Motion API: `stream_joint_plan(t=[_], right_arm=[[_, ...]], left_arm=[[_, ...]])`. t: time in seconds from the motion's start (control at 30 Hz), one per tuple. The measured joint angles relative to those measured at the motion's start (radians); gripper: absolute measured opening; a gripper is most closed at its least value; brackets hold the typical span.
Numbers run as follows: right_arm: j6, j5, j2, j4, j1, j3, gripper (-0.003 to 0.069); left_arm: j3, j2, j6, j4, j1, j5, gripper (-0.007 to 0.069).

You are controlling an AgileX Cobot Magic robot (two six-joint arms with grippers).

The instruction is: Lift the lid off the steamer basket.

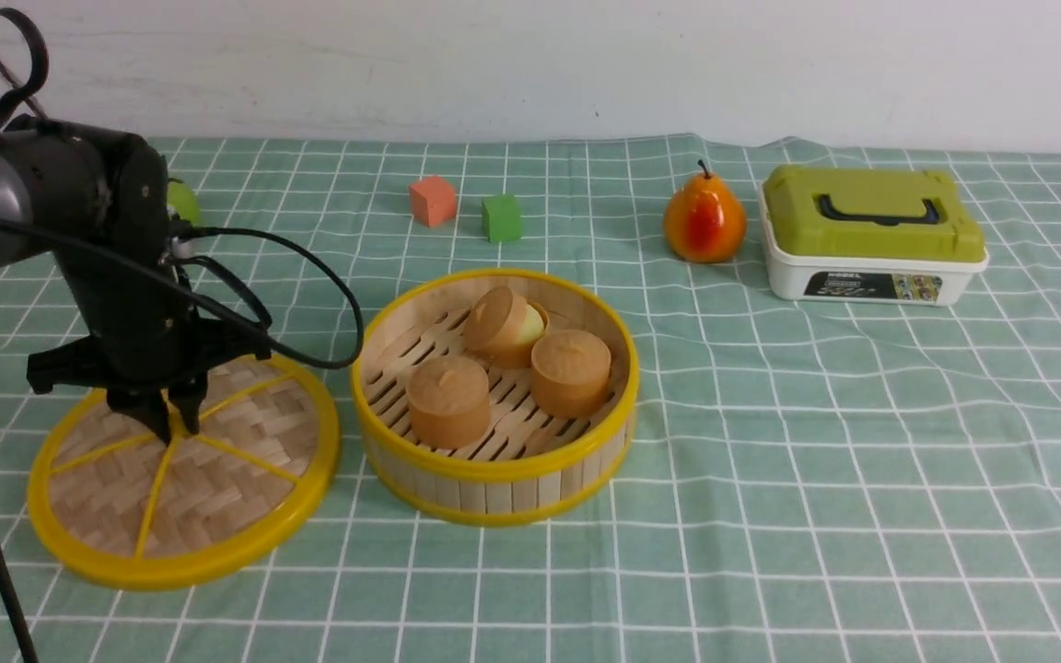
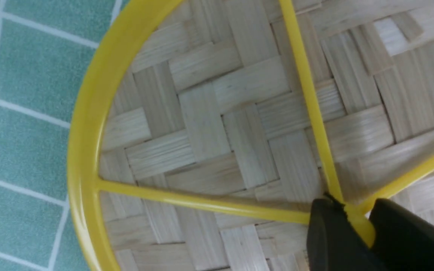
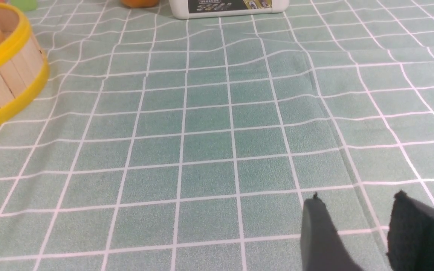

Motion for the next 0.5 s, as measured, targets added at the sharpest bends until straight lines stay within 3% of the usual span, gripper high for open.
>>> stream_joint_plan(t=[0.2, 0.23, 0.3, 0.4, 0.5], right_arm=[[0.000, 0.000, 0.000, 0.000, 0.000, 0.000, 0.0241], [0.000, 0.000, 0.000, 0.000, 0.000, 0.000, 0.0241], [0.000, 0.000, 0.000, 0.000, 0.000, 0.000, 0.0241], [0.000, 0.000, 0.000, 0.000, 0.000, 0.000, 0.0241], [0.000, 0.000, 0.000, 0.000, 0.000, 0.000, 0.0241]], left_arm=[[-0.028, 0.000, -0.011, -0.022, 0.000, 0.025, 0.0268], [-0.054, -0.008, -0.002, -0.036, 0.000, 0.062, 0.0325], [-0.089, -0.030, 0.022, -0.045, 0.000, 0.108, 0.0362], [-0.148, -0.074, 0.071, -0.060, -0.001, 0.179, 0.0372], [-0.195, -0.155, 0.154, -0.090, -0.001, 0.253, 0.0295]])
